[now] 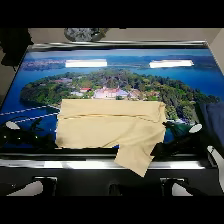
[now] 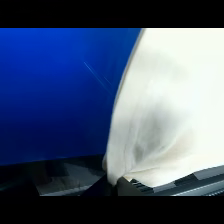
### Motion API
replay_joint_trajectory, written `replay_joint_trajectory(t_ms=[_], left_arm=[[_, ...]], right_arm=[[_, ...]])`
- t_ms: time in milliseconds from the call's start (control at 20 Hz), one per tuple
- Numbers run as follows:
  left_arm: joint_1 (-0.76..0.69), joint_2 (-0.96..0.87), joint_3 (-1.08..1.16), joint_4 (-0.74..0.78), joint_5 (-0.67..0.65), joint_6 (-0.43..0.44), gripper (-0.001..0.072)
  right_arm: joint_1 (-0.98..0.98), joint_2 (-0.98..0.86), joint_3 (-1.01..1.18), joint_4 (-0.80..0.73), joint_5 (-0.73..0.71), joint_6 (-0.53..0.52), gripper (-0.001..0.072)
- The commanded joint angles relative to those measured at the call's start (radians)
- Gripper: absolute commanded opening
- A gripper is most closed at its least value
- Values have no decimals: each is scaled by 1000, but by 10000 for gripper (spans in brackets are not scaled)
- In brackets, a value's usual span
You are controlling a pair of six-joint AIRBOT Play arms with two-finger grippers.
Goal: Fold the shirts.
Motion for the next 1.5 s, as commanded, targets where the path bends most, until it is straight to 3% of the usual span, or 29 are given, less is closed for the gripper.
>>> replay_joint_trajectory(t_ms=[0,50,150,400,650,850,1150,1450], left_arm=[[0,0,0,2,5,5,26],[0,0,0,2,6,8,25],[0,0,0,2,6,8,26],[0,6,51,0,-21,39,24],[0,20,217,-48,-98,30,20],[-34,-33,399,-78,-75,1,20],[-163,-349,828,-78,-45,-94,20],[-175,-565,1034,-77,-48,-186,21]], right_arm=[[0,0,-70,39,-96,16,388],[0,0,-82,38,-108,16,323],[0,0,-83,36,-122,29,52],[0,0,-1,43,-6,-48,47],[0,0,262,53,113,-1,46],[1,-42,515,90,5,39,47],[59,-336,857,126,-134,100,47],[80,-484,924,102,-248,147,48]])
